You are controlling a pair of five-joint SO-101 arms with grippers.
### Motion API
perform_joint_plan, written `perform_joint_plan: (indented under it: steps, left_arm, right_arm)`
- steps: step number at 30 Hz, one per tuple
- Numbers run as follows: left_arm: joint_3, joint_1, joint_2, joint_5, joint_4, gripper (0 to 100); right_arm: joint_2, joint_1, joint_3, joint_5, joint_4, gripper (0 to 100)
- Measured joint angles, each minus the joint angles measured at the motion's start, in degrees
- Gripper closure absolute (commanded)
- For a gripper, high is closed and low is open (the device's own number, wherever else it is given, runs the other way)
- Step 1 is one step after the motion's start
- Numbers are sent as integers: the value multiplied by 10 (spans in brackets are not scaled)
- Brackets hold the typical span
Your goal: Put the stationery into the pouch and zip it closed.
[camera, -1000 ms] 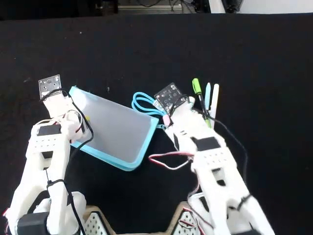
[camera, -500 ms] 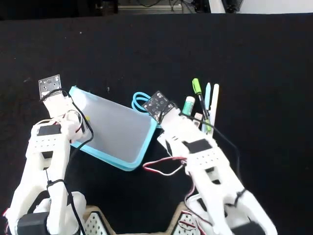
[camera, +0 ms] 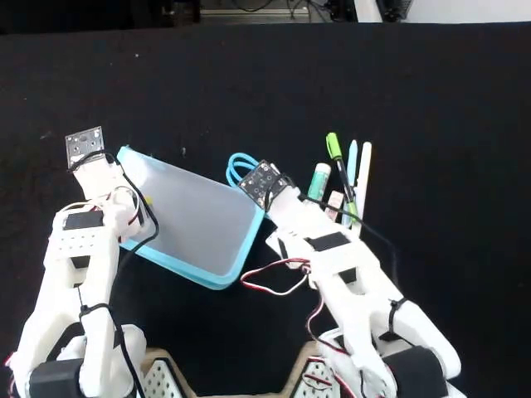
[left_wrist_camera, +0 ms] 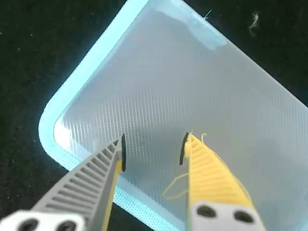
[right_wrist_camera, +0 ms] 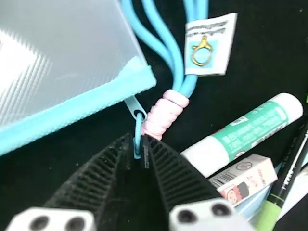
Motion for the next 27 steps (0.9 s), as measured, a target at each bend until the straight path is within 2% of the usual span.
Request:
perform_joint_plan:
  steps: [3,11,13,15,16,17,23,27]
  left_arm:
    - [0,0,0,0,0,787]
    - [0,0,0,0,0,787]
    - [0,0,0,0,0,787]
    - [0,0,0,0,0,787]
    - [0,0,0,0,0,787]
    - [0,0,0,0,0,787]
    - [0,0,0,0,0,787]
    - [0,0,0,0,0,787]
  right_arm:
    - [13,-1,-9,11,0,828]
    - [66,-3,-43,15,0,826]
    - [81,-3,-55,15,0,868]
    - [92,-2,-62,15,0,979]
    - [92,-1,-64,15,0,990]
    - [92,-1,-66,14,0,969]
    - [55,0,-66,14,3,988]
    - [-27,0,-66,14,69,988]
